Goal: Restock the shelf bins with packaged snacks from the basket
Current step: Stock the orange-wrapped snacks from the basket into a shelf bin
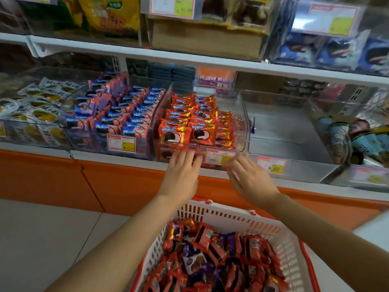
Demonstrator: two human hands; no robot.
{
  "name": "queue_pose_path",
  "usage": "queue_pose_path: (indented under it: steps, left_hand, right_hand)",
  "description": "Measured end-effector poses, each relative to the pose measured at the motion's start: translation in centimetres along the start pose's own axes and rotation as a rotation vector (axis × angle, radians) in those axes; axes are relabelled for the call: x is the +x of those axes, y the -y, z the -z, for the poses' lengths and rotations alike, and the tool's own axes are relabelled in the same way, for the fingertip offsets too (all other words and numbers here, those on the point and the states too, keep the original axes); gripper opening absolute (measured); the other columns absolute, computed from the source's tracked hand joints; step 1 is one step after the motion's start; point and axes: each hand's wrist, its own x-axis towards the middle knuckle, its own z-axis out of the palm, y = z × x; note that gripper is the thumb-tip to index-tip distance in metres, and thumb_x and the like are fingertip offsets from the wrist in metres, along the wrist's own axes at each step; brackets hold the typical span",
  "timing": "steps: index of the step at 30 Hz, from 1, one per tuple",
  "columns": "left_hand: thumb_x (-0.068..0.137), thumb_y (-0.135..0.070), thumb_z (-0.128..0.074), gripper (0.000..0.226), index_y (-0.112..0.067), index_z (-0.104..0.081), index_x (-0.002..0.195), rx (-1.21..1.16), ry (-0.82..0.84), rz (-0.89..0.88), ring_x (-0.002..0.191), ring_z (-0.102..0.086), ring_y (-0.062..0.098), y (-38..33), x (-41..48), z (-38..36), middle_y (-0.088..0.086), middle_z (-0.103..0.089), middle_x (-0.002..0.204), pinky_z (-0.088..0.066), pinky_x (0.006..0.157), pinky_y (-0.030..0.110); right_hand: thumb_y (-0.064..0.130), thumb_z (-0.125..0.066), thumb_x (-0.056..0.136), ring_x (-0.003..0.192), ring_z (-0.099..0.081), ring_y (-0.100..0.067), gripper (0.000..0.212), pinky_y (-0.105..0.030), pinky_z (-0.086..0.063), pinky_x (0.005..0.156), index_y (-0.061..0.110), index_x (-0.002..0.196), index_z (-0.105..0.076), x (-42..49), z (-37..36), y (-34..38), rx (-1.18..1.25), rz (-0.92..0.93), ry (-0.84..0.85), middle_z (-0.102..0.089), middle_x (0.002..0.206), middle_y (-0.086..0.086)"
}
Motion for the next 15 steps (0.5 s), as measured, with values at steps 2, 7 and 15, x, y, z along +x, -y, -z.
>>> queue_pose_path:
  steps: [2, 7, 15]
  left_hand:
    - [0.074, -0.015, -0.070, 0.041, -0.011, -0.063, 0.114, 0.032, -0.040, -0.160, 0.111, -0.057, 0.027, -1.2, -1.0, -1.6, 0.010, -0.063, 0.112, -0.031, 0.108, 0.051]
    - [0.080, -0.016, -0.065, 0.035, -0.015, -0.064, 0.115, 0.011, 0.128, -0.257, 0.111, -0.057, 0.022, -4.3, -4.3, -5.9, 0.003, -0.065, 0.112, -0.012, 0.115, 0.051]
    - [0.097, -0.018, -0.041, 0.057, -0.019, -0.020, 0.150, -0.164, 0.597, -0.011, 0.144, -0.015, 0.021, -6.0, -9.5, -13.4, 0.000, -0.022, 0.155, -0.006, 0.120, 0.040]
  right_hand:
    - [0.012, -0.059, 0.088, 0.083, -0.061, -0.020, 0.018, -0.031, -0.053, 0.069, 0.016, 0.105, -0.054, -3.1, -0.8, -0.7, 0.018, -0.038, 0.055, -0.061, 0.096, -0.003]
    - [0.022, -0.044, 0.092, 0.082, -0.059, -0.016, 0.016, -0.028, -0.053, 0.067, 0.020, 0.106, -0.051, -10.4, -3.1, -2.0, 0.014, -0.177, 0.275, -0.057, 0.096, 0.002]
    - [0.017, -0.040, 0.096, 0.137, -0.029, -0.022, 0.052, -0.035, -0.031, 0.110, 0.017, 0.145, -0.024, -18.6, -9.2, -2.8, 0.144, -0.572, 0.710, -0.028, 0.149, -0.002]
